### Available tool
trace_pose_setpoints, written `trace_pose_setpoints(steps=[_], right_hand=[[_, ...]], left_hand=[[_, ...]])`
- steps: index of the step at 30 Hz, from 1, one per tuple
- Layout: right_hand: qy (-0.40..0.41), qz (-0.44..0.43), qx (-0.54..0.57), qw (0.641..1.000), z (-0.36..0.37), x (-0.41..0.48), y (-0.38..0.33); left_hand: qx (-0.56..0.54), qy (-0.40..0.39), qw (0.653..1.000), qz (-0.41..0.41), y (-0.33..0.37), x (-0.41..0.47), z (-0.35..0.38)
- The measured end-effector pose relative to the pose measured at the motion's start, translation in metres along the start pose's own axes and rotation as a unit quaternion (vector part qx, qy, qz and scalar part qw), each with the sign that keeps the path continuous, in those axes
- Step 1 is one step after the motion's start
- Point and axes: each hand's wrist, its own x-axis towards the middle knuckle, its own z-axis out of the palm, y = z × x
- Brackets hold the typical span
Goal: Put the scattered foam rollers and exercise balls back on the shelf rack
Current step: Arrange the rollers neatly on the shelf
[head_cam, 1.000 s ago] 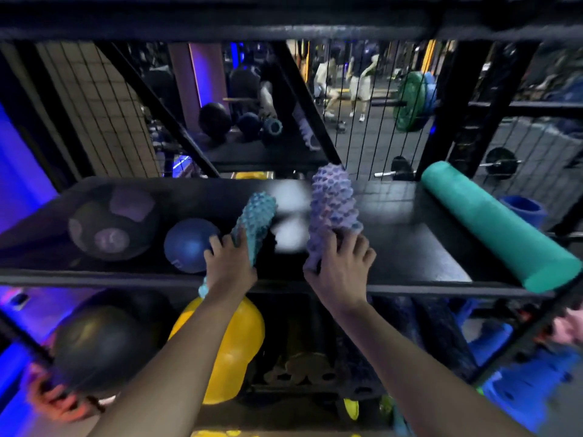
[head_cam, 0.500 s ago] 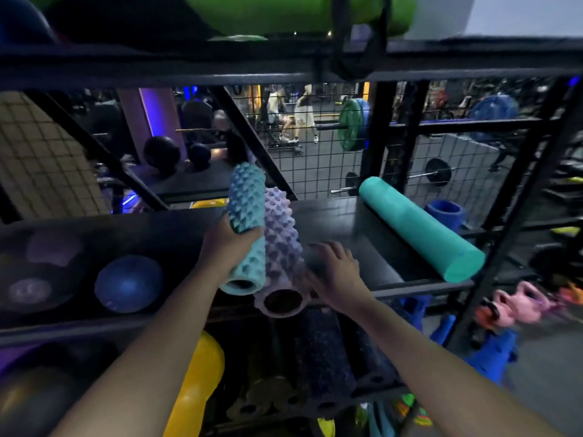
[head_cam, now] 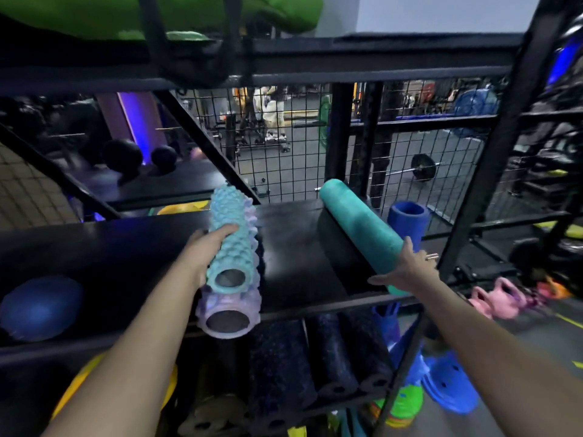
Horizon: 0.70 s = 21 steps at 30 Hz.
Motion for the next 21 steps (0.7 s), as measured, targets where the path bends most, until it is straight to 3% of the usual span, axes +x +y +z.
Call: trace_pose_setpoints(steps=[5, 7, 15, 21], right_hand=[[0.043, -0.019, 0.14, 0.989, 0.017, -0.02, -0.028], [0.013, -0.025, 0.208, 0.978, 0.023, -0.04, -0.057], [-0.14, -0.068, 0.314, 0.936, 0.058, -0.116, -0.153], [-0.17, -0.096, 0.24, 0.951, 0.073, -0.131, -0.17]], left_hand=[[-0.001, -0.034, 0.999, -0.021, 0.001, -0.002, 0.0], [-0.012, -0.035, 0.999, -0.023, -0.001, -0.001, -0.003], [-0.062, -0.001, 0.998, -0.031, -0.006, 0.0, -0.042], [-0.064, 0.019, 0.998, -0.015, -0.008, -0.003, -0.046]])
